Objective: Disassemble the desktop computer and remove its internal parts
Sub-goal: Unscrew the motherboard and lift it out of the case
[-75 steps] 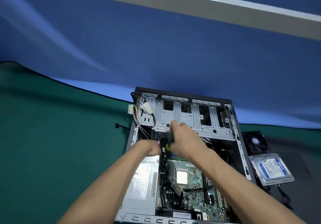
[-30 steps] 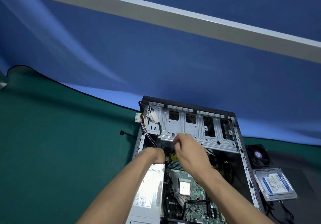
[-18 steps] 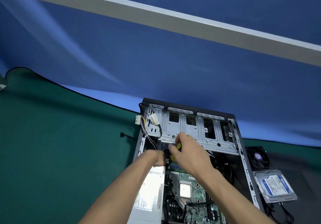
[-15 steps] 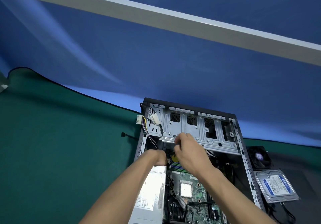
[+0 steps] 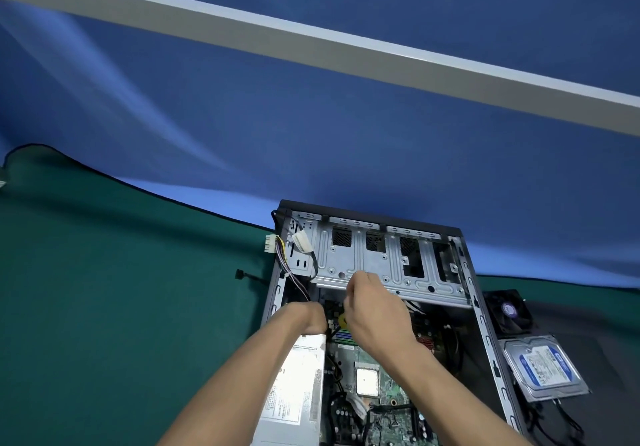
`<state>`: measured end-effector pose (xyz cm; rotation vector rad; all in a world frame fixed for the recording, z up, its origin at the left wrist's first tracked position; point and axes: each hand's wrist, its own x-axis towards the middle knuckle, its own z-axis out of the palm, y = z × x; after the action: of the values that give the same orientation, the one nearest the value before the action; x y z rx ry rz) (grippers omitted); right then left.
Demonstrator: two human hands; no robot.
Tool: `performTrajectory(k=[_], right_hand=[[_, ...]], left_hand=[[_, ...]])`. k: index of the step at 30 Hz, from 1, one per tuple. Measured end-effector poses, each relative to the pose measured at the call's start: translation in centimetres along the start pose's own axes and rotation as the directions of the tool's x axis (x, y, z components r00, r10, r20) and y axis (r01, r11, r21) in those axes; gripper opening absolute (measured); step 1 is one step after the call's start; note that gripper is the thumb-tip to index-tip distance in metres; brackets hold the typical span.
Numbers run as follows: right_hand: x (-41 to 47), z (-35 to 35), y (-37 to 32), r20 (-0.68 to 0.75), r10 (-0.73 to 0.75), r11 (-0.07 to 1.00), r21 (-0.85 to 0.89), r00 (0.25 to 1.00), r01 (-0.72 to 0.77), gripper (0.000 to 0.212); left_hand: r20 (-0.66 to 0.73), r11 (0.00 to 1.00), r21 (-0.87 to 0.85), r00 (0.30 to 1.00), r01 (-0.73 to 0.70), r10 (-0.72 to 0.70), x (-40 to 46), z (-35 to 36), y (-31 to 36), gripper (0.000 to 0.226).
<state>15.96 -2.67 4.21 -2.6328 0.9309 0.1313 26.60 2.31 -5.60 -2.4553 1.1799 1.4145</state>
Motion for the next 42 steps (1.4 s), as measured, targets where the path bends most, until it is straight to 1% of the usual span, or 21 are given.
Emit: performTrajectory(k=[1,3,5,7,8,10,13,15,18,21,24,26,28,30,32,33,36,38,39,40,42], right_hand=[[0.1,-0.2,0.0,0.013,-0.005,1.0,0.005,1.0,0.005,0.02],[0.1,-0.3,0.1,0.042,0.009,1.0,0.009,0.999,-0.01,0.027],[0.2,-0.3,0.2,0.03,0.026,1.0,0.014,0.999,-0.027,0.027],[0.2,-0.3,0.4,0.025,0.0,0.999,0.034,1.0,-0.001,0.026],[0.2,-0.3,0.5,0.04,-0.026,0.999,0.045,0.999,0.024,0.029],[0.2,-0.4,0.7,0.079,-0.05,0.998,0.045,0.996,0.046,0.035],[0.2,-0.8,0.7,0.078,-0.059,0.998,0.037,0.995,0.056,0.021],[0.3,-0.9,0.8,0.1,-0.103,0.994,0.058,0.99,0.098,0.016],[0.1,-1.1,0.6,0.122,-0.171,0.985,0.005,0.978,0.171,0.019],[-0.1,-1.2,0.5,0.113,-0.18,0.981,-0.056,0.977,0.187,0.022],[-0.1,-1.2,0.7,0.131,-0.201,0.979,-0.019,0.971,0.205,0.017],[-0.1,-1.4,0.8,0.139,-0.165,0.986,-0.002,0.976,0.167,0.02],[-0.3,-1.6,1.0,0.127,-0.128,0.992,0.002,0.984,0.129,0.019],[-0.5,-1.4,1.0,0.126,-0.17,0.985,-0.003,0.977,0.172,0.016],[-0.7,-1.1,0.9,0.126,-0.213,0.976,-0.02,0.969,0.217,0.023],[-0.8,-1.0,0.8,0.12,-0.205,0.977,-0.032,0.972,0.21,0.025],[-0.7,-0.8,0.9,0.077,-0.155,0.987,-0.04,0.985,0.158,0.022],[-0.7,-0.7,1.2,0.082,-0.182,0.983,-0.011,0.98,0.183,0.02],[-0.8,-0.7,1.4,0.091,-0.193,0.981,-0.012,0.977,0.195,0.025],[-0.9,-0.7,1.6,0.093,-0.191,0.981,-0.018,0.977,0.193,0.029],[-1.1,-0.6,1.7,0.078,-0.161,0.986,-0.017,0.984,0.163,0.028]], left_hand=[[0.006,1.0,0.0,1.0,0.014,-0.014,0.1,0.0,0.0,0.009],[0.05,1.0,-0.021,0.999,0.013,-0.012,0.0,0.0,0.1,0.018],[0.065,0.999,-0.029,0.998,0.019,-0.017,-0.1,-0.2,0.1,0.022],[0.061,1.0,-0.003,0.998,0.021,-0.021,-0.3,-0.3,0.1,0.03],[0.059,1.0,-0.003,0.998,0.029,-0.029,-0.3,-0.3,0.1,0.032],[0.073,1.0,-0.001,0.997,0.024,-0.024,-0.3,-0.4,0.2,0.03],[0.077,1.0,-0.002,0.997,0.001,-0.001,-0.6,-0.4,0.3,0.024],[0.077,1.0,0.018,0.997,-0.001,0.0,-0.7,-0.3,0.4,0.023],[0.071,1.0,-0.005,0.997,0.016,-0.015,-0.8,-0.6,0.5,0.027],[0.068,0.999,-0.041,0.998,0.022,-0.02,-0.8,-0.6,0.3,0.016],[0.069,0.998,-0.044,0.997,0.047,-0.044,-0.7,-0.6,0.4,0.022],[0.098,0.999,-0.036,0.995,0.038,-0.035,-0.6,-0.6,0.4,0.02],[0.111,1.0,-0.005,0.993,0.03,-0.03,-0.6,-0.6,0.5,0.028],[0.116,0.999,0.04,0.993,0.019,-0.023,-0.3,-0.5,0.5,0.024],[0.124,0.997,0.076,0.992,0.03,-0.039,-0.2,-0.6,0.4,0.025],[0.137,0.996,0.08,0.99,0.03,-0.041,-0.1,-0.6,0.3,0.029],[0.167,0.996,0.087,0.986,0.009,-0.024,0.3,-0.6,0.2,0.042],[0.174,0.991,0.135,0.984,0.0,-0.024,0.4,-0.6,0.4,0.04],[0.185,0.989,0.15,0.982,0.001,-0.029,0.5,-0.5,0.4,0.039],[0.196,0.989,0.148,0.98,0.008,-0.037,0.7,-0.5,0.3,0.039],[0.207,0.988,0.156,0.978,0.004,-0.037,1.1,-0.2,0.1,0.041]])
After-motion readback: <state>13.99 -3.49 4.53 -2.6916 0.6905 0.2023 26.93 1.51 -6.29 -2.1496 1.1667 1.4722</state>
